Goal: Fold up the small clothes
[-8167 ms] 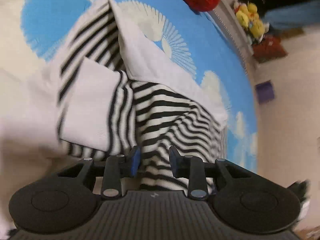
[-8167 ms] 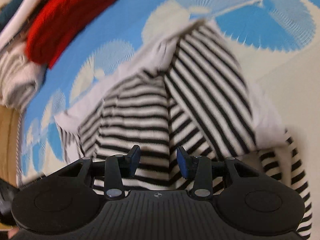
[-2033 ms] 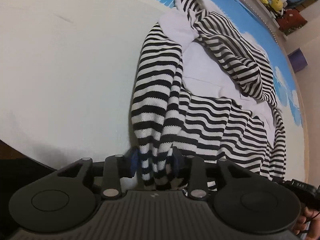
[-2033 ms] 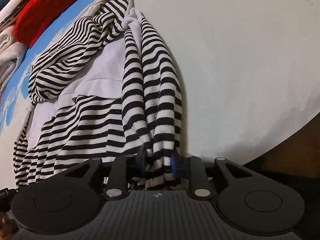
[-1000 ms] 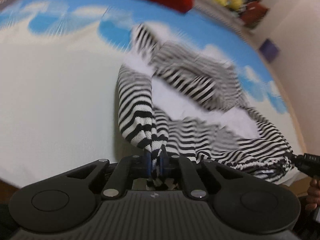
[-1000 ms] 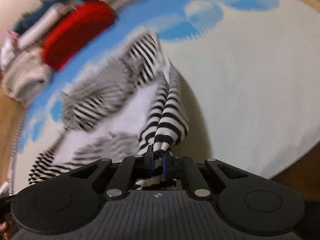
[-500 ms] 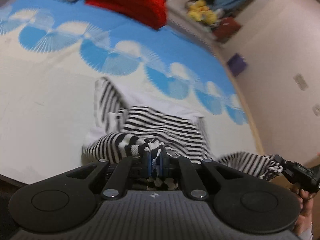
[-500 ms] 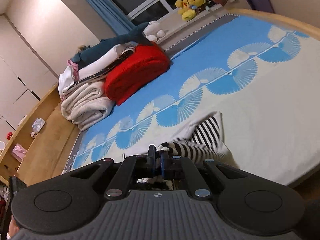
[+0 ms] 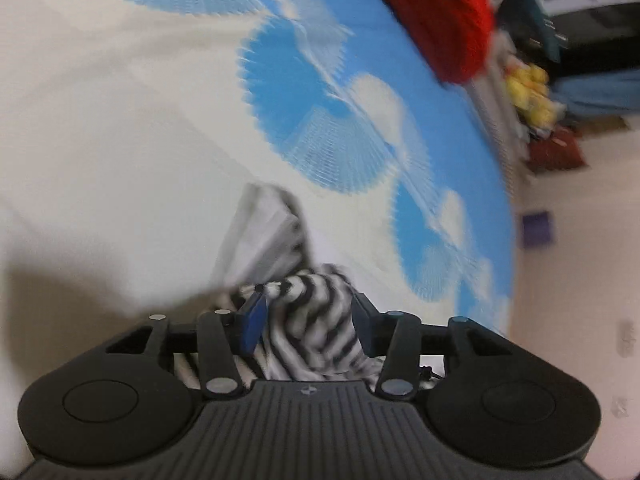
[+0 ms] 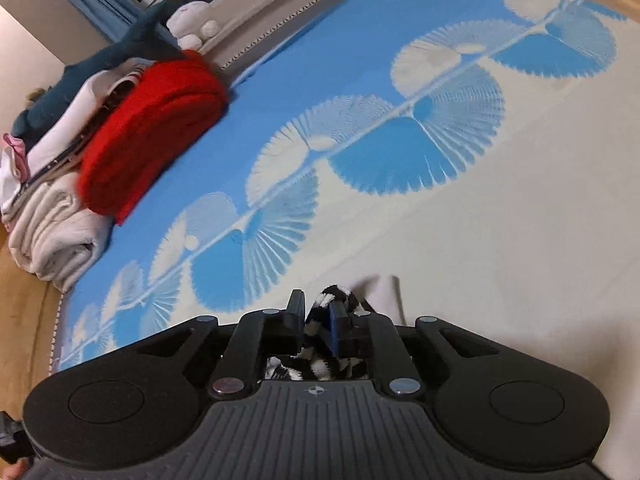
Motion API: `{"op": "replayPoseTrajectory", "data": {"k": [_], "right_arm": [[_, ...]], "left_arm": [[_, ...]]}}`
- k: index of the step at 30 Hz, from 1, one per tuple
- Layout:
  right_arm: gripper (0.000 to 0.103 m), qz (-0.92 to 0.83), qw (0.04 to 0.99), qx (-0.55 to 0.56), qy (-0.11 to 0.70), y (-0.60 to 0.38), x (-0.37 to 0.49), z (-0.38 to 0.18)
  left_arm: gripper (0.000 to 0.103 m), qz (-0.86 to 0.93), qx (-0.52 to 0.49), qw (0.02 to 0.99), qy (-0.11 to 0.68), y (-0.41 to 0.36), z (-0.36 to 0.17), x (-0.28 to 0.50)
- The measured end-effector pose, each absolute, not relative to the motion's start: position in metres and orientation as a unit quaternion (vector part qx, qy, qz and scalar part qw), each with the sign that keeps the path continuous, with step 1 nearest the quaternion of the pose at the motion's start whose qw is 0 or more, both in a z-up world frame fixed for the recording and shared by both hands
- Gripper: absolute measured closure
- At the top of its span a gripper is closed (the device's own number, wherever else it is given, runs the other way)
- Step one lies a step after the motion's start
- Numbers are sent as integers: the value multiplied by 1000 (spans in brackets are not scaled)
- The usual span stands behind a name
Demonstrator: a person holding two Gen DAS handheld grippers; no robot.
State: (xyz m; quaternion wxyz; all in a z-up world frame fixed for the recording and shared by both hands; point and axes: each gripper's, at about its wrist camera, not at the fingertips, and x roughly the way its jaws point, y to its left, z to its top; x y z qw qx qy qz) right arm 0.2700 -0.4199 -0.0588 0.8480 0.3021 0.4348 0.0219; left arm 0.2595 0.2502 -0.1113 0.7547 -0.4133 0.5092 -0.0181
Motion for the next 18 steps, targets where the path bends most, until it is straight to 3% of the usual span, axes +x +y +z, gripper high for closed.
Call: {"op": "replayPoseTrajectory", "data": {"k": [2, 7, 11, 13, 15, 18], "right_arm": [[82, 14, 849, 296, 437, -418, 269, -62], [68, 8, 889, 245, 387, -419, 264, -51], [65, 69, 864, 244, 435, -412, 262, -64], [56, 109, 855, 204, 464, -396, 262, -71], [52, 119, 856, 144, 482, -377, 262, -78], [50, 123, 853, 100, 497, -360, 266, -88]], "left_arm": [[47, -33, -393, 777, 490, 251, -100, 257], [47, -118, -273, 814, 499, 217, -86, 258], [44, -155, -133, 840, 503, 172, -87, 247], [39, -143, -44, 864, 480, 153, -86, 240], [33, -145, 8, 873, 466, 139, -91, 237], [34, -138, 46, 871, 470, 127, -104, 242]]}}
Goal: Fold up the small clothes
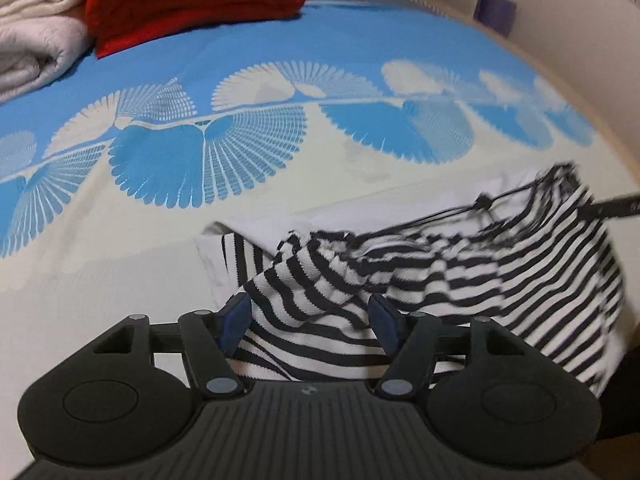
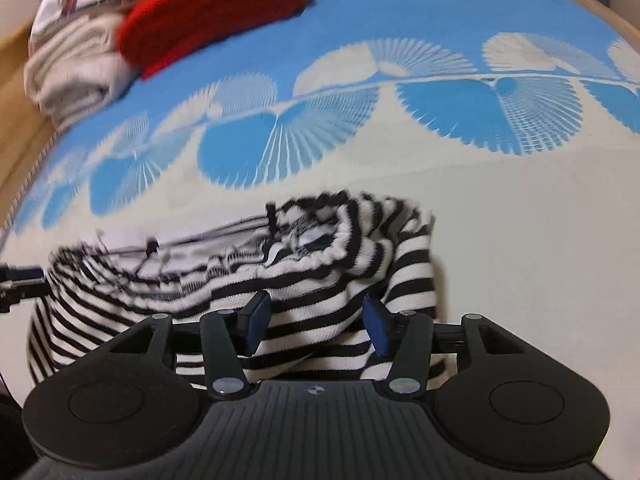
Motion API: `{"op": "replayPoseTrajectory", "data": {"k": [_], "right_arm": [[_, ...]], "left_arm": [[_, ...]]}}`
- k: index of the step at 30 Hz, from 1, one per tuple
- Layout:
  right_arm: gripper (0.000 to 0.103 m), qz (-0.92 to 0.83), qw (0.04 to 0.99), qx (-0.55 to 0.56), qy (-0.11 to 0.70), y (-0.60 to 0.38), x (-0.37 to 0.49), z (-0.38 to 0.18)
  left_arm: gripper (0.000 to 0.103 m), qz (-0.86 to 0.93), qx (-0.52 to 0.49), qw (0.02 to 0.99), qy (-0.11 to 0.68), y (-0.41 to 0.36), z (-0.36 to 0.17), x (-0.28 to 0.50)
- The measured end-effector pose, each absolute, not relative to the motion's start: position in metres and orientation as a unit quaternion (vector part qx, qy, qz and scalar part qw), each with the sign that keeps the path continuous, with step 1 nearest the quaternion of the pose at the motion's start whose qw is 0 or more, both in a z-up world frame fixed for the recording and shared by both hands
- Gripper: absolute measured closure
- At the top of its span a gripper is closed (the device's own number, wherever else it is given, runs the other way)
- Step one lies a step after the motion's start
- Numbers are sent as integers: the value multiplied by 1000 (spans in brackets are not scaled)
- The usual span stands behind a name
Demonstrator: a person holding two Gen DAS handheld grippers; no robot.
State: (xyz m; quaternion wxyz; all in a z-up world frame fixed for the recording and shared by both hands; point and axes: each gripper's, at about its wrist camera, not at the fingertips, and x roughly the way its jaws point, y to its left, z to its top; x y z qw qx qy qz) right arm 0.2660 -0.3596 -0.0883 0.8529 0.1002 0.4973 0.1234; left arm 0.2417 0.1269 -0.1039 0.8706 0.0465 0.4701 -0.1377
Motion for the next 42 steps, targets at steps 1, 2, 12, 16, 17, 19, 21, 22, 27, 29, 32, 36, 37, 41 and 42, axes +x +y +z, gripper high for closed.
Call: {"op": "replayPoseTrajectory", "data": {"k": [1, 2, 12, 16, 17, 19, 21, 22, 27, 29, 32, 36, 37, 41, 42], "right_arm": [[50, 125, 852, 96, 499, -355, 268, -90], [50, 125, 853, 91, 499, -352, 271, -91], [100, 132, 887, 71, 436, -326, 293, -76], [100, 110, 927, 127, 335, -329, 300, -46], [100, 97, 932, 109, 333, -322, 306, -48], [100, 75, 921, 81, 374, -309, 323, -66], [100, 59, 894, 53, 440, -297, 340, -94], [100, 54, 880, 40, 470, -292, 347, -106], [100, 58, 906, 47, 417, -287, 349, -91], [100, 71, 930, 81, 350, -294, 342, -72], [97, 57, 933, 50, 352, -290, 345, -77], [76, 56, 874, 20, 482, -292, 355, -113], [72, 54, 883, 30, 466, -299, 352, -103], [58, 56, 902, 86, 420, -345, 334, -76], [56, 45, 899, 91, 425, -355, 335, -75]], "left_arm": [[34, -136, 56, 873, 465, 125, -107, 243], [36, -134, 65, 876, 460, 123, -110, 245], [102, -64, -6, 928, 367, 151, -80, 274], [102, -16, -27, 948, 317, 144, -66, 284], [102, -4, -11, 941, 338, 137, -73, 292], [102, 9, 20, 917, 399, 126, -97, 309], [102, 11, 37, 871, 489, 121, -132, 325], [102, 15, 35, 859, 511, 122, -142, 329], [102, 29, -18, 902, 430, 141, -112, 325], [102, 45, -35, 925, 376, 146, -98, 321], [101, 30, -8, 898, 440, 138, -120, 331], [81, 8, 16, 846, 532, 133, -144, 330], [74, 12, 6, 860, 511, 138, -131, 326], [54, -1, -101, 869, 484, 176, -108, 308], [54, -2, -119, 863, 491, 184, -108, 307]]}}
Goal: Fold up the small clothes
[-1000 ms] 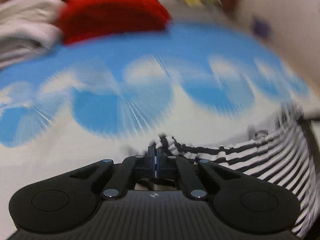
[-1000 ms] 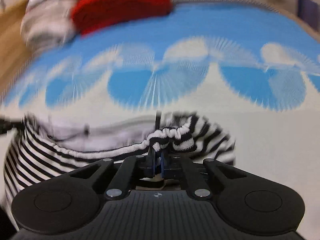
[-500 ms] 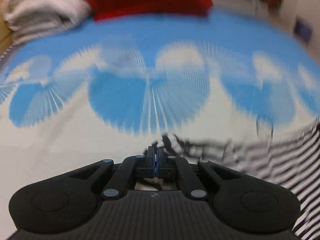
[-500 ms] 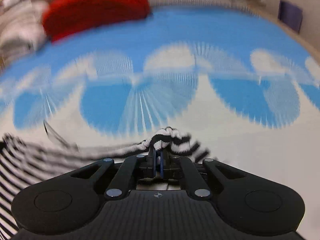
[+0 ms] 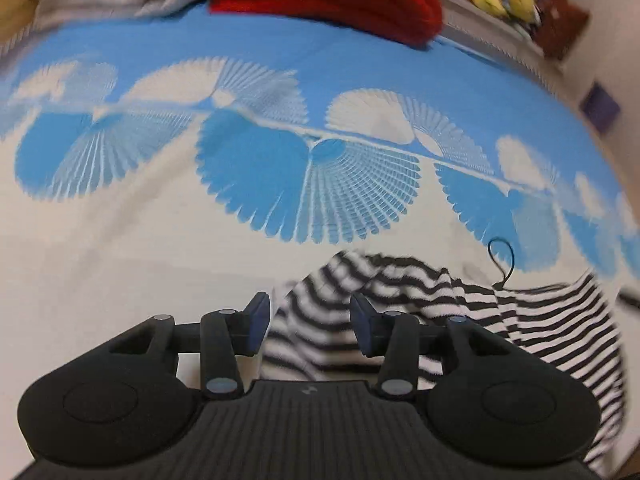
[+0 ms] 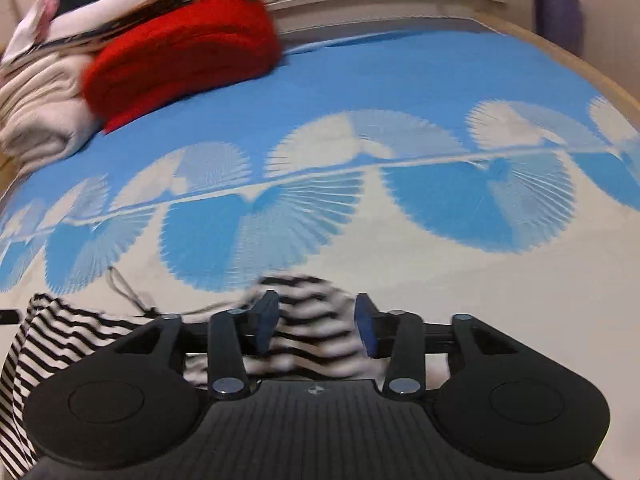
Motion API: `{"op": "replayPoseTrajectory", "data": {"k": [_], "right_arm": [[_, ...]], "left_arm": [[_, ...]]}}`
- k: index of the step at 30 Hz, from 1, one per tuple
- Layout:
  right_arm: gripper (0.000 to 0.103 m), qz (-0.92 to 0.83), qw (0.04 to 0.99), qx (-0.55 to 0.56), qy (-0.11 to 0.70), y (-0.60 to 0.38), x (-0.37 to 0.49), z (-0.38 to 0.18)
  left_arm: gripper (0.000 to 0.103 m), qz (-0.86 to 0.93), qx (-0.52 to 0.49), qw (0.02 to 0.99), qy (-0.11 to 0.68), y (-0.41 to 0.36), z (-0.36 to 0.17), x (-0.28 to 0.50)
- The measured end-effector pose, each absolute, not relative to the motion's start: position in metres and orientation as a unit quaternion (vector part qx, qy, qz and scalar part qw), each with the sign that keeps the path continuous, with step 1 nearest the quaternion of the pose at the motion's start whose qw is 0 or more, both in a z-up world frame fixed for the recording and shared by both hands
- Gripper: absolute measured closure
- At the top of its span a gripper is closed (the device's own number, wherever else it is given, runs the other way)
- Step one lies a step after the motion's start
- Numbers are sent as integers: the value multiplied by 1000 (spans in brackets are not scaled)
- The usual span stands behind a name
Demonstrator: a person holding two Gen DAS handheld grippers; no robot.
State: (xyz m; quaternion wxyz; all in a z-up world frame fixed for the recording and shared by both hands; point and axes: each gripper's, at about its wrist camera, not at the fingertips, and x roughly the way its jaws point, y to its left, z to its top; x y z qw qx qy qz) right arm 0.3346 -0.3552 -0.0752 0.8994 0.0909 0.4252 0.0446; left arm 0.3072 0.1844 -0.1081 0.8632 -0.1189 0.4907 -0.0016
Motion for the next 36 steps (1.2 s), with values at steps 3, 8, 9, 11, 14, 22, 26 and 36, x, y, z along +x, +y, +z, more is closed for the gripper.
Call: {"op": "replayPoseTrajectory", "data": {"k": [3, 8, 9, 11, 14, 22, 26, 36], "right_arm": [[56, 18, 878, 115, 465, -386, 328, -87], [56, 30, 853, 106, 511, -395, 322, -108], [56, 35, 848, 100, 519, -390, 320, -110], [70, 46, 846, 89, 524, -383, 319, -114], [103, 46, 874, 83, 476, -378, 324, -97], [101, -26, 866, 77, 493, -394, 336, -111], [81, -23, 866, 42, 497, -384, 336, -111], [56, 23, 888, 47, 457, -369, 351, -107]], "left_arm": [[54, -2, -147, 849, 508, 205, -120, 302], [54, -10, -158, 837, 524, 219, -136, 303], [54, -13, -165, 835, 525, 220, -140, 304], [56, -23, -182, 829, 529, 220, -146, 307], [102, -11, -148, 847, 511, 214, -140, 311], [95, 19, -128, 822, 554, 210, -151, 324], [58, 33, -110, 849, 515, 210, -133, 319], [35, -33, -68, 872, 484, 176, -130, 325]]}}
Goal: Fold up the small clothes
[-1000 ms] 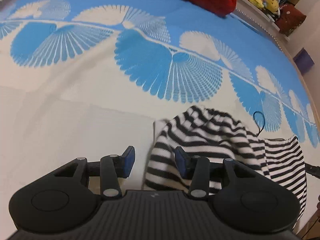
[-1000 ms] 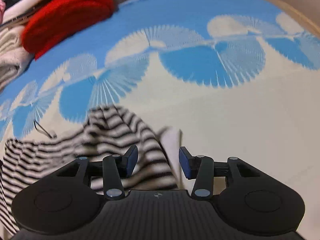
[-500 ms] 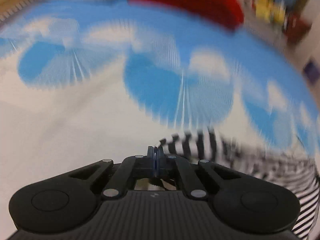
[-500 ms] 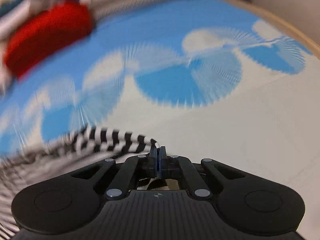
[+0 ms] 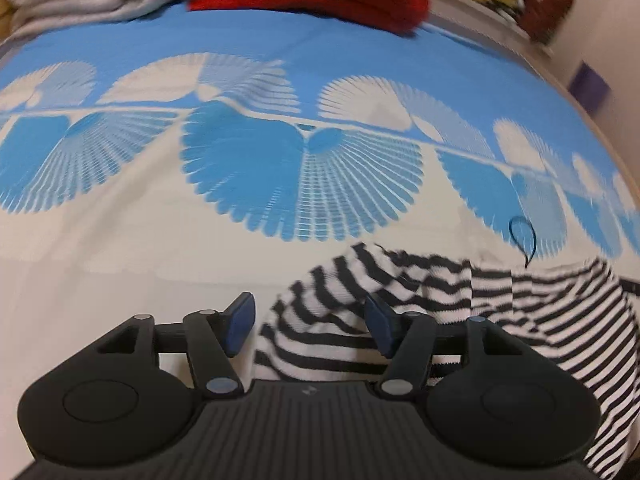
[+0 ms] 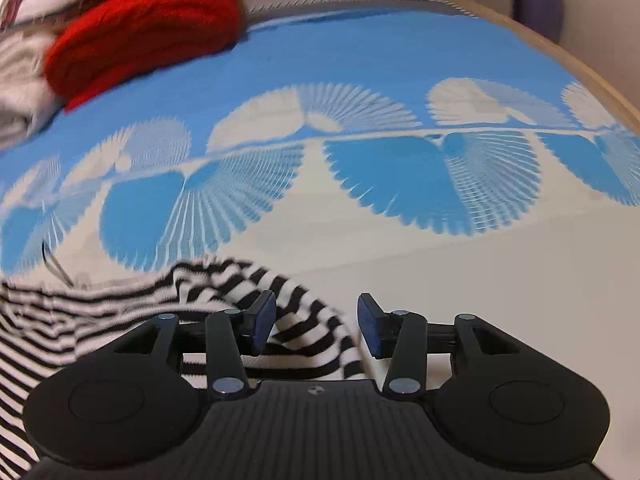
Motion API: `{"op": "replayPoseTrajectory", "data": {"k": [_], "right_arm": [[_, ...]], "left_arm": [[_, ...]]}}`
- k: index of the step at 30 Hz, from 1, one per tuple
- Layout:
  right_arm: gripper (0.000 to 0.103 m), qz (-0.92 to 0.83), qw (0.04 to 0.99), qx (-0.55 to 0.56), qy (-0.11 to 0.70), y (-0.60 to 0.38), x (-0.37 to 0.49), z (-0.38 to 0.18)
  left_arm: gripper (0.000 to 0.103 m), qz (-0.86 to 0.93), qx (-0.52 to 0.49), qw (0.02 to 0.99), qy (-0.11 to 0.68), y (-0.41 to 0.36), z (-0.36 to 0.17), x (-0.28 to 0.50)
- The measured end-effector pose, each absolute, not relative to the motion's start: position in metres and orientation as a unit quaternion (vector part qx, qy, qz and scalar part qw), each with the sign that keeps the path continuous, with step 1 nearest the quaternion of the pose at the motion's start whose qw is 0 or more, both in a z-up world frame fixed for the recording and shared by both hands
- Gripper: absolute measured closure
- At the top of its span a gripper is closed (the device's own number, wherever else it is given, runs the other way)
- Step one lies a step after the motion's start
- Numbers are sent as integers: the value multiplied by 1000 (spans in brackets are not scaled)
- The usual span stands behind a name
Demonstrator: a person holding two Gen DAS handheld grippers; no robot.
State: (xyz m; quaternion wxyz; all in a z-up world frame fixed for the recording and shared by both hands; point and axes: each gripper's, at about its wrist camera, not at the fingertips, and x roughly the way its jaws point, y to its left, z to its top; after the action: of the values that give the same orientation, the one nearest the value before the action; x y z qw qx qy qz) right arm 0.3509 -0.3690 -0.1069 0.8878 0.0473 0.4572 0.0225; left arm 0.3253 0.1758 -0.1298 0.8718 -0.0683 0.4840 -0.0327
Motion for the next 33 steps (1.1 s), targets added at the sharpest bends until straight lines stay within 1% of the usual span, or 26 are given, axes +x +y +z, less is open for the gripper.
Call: {"op": "replayPoseTrajectory", "data": {"k": [2, 4, 5, 6, 7, 8, 10, 13, 14, 15, 16, 17, 18, 19, 20, 21, 22, 24, 28, 31, 32, 33], "right_arm": [[56, 28, 885, 30, 464, -358, 354, -109], [57, 34, 881, 12, 472, -351, 359, -115], [61, 34, 879, 0, 475, -346, 361, -118], [77, 39, 878, -9, 477, -343, 363, -122], [90, 47, 876, -10, 479, -341, 364, -123], [101, 53, 877, -8, 477, -339, 365, -123], [101, 30, 898, -13, 439, -338, 366, -113], [101, 5, 938, 51, 342, -350, 363, -82], [101, 3, 938, 49, 344, -348, 365, -83], [100, 0, 927, 36, 373, -344, 370, -92], [100, 4, 903, 23, 430, -339, 377, -109], [96, 5, 875, 6, 485, -335, 382, -127], [93, 2, 860, -16, 509, -329, 380, -137], [90, 3, 870, -39, 492, -324, 376, -132], [81, 0, 876, -49, 480, -321, 372, -121], [73, -2, 885, -36, 464, -324, 365, -110], [71, 0, 891, -8, 453, -331, 357, -99], [71, 9, 895, 44, 443, -348, 340, -79], [70, 4, 901, 98, 423, -383, 296, -40], [65, 14, 893, 135, 430, -408, 257, -34], [61, 16, 887, 146, 438, -414, 246, -39], [60, 17, 880, 157, 448, -419, 237, -46]], "left_arm": [[35, -33, -53, 872, 486, 170, -140, 327], [43, -30, -36, 878, 476, 167, -145, 330], [61, -32, -34, 881, 472, 167, -148, 332], [91, -42, -37, 881, 471, 167, -148, 334], [98, -52, -45, 880, 470, 168, -148, 337], [98, -52, -44, 883, 464, 169, -146, 338], [98, -38, -35, 893, 447, 170, -138, 340], [98, -21, -58, 908, 414, 173, -125, 339], [98, -13, -45, 907, 418, 169, -128, 340], [93, -7, -23, 900, 435, 164, -134, 341], [89, -1, 1, 888, 459, 158, -143, 342], [74, -1, 16, 872, 488, 154, -151, 342], [66, -13, 21, 857, 515, 151, -157, 340], [59, -17, 25, 853, 520, 151, -154, 336], [54, -12, 32, 855, 517, 152, -147, 332], [49, -7, 29, 859, 512, 156, -138, 326], [48, 0, 19, 859, 511, 162, -129, 321], [48, 13, -17, 848, 529, 180, -110, 309], [48, -13, -64, 845, 530, 202, -78, 259], [48, -37, -133, 830, 540, 218, -81, 215], [48, -38, -154, 825, 542, 222, -86, 204], [48, -35, -173, 820, 544, 226, -96, 193]]}}
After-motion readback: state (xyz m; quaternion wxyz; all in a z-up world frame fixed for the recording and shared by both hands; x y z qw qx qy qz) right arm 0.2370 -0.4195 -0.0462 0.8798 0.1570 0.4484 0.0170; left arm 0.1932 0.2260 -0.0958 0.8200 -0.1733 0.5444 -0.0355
